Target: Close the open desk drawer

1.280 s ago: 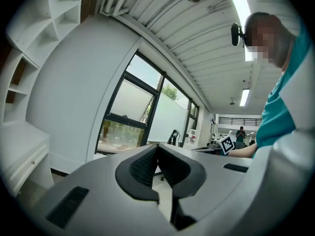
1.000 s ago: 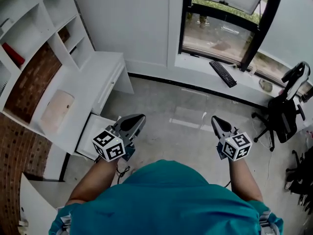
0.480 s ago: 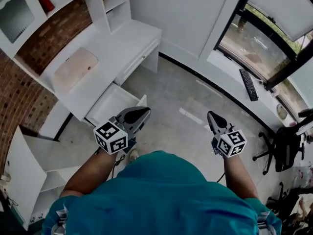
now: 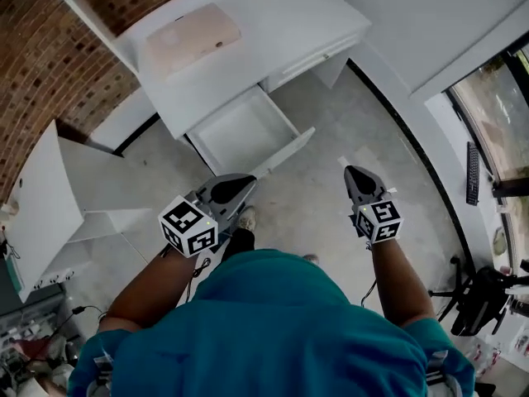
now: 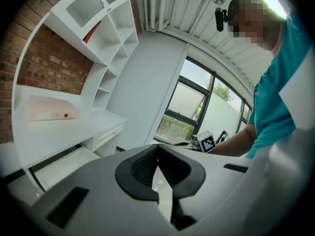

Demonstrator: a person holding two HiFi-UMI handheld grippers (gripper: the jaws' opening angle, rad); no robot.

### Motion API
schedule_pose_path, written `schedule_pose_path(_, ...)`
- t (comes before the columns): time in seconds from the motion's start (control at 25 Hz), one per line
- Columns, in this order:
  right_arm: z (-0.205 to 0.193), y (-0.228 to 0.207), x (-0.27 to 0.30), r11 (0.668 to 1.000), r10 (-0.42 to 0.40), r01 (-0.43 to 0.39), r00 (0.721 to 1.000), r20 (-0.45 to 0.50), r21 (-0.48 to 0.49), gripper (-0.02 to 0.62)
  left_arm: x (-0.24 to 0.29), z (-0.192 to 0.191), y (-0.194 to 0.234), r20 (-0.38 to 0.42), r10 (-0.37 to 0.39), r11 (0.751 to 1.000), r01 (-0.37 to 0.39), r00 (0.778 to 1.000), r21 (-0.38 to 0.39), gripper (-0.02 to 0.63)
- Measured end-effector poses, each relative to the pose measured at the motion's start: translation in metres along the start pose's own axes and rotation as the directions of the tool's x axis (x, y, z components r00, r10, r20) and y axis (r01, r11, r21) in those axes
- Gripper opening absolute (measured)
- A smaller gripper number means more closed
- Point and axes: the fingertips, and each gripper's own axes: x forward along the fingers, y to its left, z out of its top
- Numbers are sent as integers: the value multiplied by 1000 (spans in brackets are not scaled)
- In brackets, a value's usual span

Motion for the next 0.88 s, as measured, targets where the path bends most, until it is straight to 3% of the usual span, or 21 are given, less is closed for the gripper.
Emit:
schedule_pose_path(0.2, -51, 31, 82, 997, 72, -73, 993, -90, -15, 24, -22, -37, 35, -35, 57, 996, -59, 998, -61, 15)
schedule_pose_path(0.48, -107, 47, 166, 993, 108, -113, 981, -162, -21, 25, -35, -72, 81, -70, 110, 990, -116, 991, -86, 15)
schedule_pose_path(0.88, -126, 56, 221, 992, 125, -127, 979, -161, -4, 25, -50, -85, 114, -68, 136, 979, -145, 988, -145, 15)
